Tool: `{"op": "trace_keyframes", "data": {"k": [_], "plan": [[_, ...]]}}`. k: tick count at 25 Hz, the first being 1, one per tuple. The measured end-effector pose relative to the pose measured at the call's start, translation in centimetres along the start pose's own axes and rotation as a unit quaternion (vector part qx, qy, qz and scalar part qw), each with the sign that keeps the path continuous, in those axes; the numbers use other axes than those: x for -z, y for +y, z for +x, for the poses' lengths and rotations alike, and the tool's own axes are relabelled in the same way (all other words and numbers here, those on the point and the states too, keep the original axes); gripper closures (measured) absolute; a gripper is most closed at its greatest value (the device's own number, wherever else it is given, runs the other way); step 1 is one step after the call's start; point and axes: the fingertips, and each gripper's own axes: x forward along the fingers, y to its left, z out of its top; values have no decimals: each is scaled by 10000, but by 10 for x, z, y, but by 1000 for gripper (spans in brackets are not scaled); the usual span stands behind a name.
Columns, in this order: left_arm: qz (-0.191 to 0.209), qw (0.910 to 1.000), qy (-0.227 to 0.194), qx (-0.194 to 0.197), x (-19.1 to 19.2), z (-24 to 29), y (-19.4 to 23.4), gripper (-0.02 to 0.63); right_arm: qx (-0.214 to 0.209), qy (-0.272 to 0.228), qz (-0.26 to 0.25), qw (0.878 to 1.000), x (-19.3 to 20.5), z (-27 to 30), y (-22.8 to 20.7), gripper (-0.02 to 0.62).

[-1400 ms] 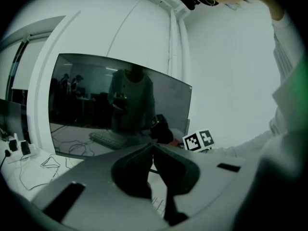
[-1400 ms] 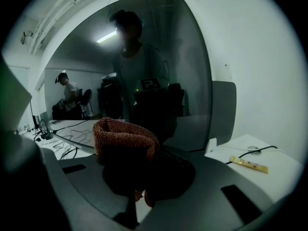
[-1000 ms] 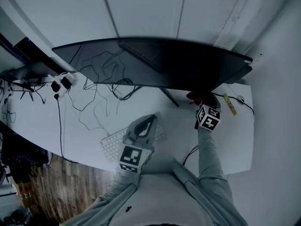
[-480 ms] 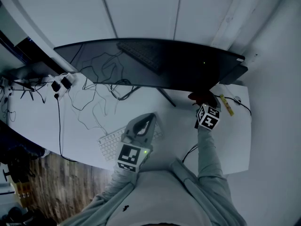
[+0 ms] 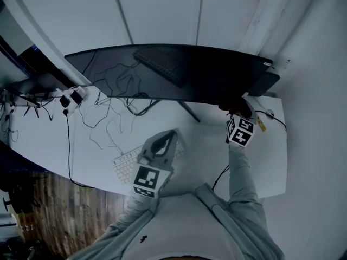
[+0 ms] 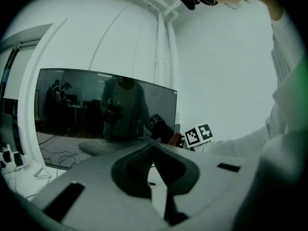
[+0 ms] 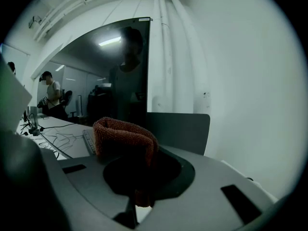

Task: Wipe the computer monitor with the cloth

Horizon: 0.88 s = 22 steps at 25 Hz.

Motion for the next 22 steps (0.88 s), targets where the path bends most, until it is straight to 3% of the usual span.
{"op": "trace_keyframes", "data": {"k": [9,22], "plan": [[130,9998,-154,24,-12,-8,-10,584,13,-731,-340,9967,-65,-22,-1,560],[81,9994,-334,-38,-20,-20,-18,584,127,-1966,-1029,9750,-181,-63,-4,560]]}}
